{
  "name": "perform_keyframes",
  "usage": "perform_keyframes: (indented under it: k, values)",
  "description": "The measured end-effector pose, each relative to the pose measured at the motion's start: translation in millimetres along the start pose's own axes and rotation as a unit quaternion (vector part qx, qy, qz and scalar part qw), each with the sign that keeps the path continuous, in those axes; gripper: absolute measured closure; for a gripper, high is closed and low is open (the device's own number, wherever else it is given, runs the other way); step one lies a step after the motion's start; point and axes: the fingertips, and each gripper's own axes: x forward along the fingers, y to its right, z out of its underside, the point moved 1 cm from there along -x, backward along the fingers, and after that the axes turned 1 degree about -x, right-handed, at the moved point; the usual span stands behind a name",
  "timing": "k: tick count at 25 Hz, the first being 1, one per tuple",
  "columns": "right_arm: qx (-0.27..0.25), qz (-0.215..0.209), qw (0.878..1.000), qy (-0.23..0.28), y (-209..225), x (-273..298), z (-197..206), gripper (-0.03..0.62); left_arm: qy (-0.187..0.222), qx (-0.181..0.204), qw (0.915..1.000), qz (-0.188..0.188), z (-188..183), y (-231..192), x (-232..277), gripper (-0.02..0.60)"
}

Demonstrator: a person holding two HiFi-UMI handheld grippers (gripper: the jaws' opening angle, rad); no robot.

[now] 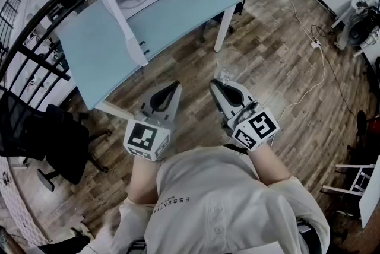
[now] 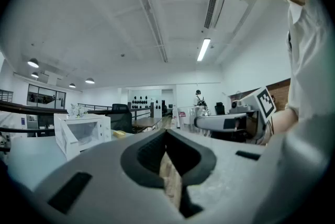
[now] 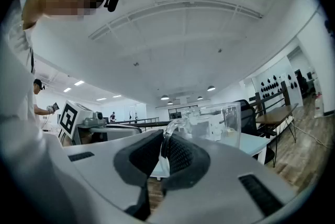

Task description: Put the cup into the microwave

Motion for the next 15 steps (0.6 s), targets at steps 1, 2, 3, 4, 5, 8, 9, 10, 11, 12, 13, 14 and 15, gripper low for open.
perform_keyframes:
  k: [1,2,3,4,5,8,9,10,11,12,13,14,15]
  values:
    - [-0.001,0.001,1.0,0.0,0,1,0,0.571,0.001,0.001,1.0,0.002,-1,-1,1,0.58]
    - [-0.002,0.001,1.0,0.001,1,1,0,0.571,0.001,0.002,1.0,0.003,-1,-2,1,0.58]
    - [-0.004,0.002,1.0,0.001,1,2,0,0.571,0.002,0.002,1.0,0.004,-1,-2,2,0.58]
    - [-0.005,0.004,1.0,0.0,1,2,0,0.571,0.002,0.001,1.0,0.004,-1,-3,2,0.58]
    - [-0.006,0.005,1.0,0.0,1,3,1,0.571,0.003,0.0,1.0,0.005,-1,-4,3,0.58]
    - [-0.007,0.006,1.0,-0.003,3,4,1,0.571,0.001,-0.004,1.0,0.008,1,-5,6,0.58]
    - [-0.007,0.006,1.0,-0.005,4,4,1,0.571,0.001,-0.005,0.9999,0.009,1,-5,8,0.58]
    - [-0.007,0.006,1.0,-0.005,5,4,1,0.571,0.002,-0.006,0.9999,0.01,1,-5,10,0.58]
    - [-0.006,0.007,1.0,-0.005,7,4,1,0.571,0.003,-0.007,0.9999,0.01,1,-5,12,0.58]
    - [-0.003,0.008,1.0,-0.004,9,4,0,0.571,0.004,-0.009,0.9999,0.01,1,-6,14,0.58]
    - [0.002,0.01,1.0,-0.002,12,4,0,0.571,0.004,-0.011,0.9999,0.01,1,-6,16,0.58]
    - [0.007,0.012,1.0,-0.002,15,4,1,0.571,0.005,-0.012,0.9999,0.01,1,-7,18,0.58]
    - [0.011,0.013,1.0,-0.002,18,5,2,0.571,0.005,-0.014,0.9998,0.01,2,-8,19,0.58]
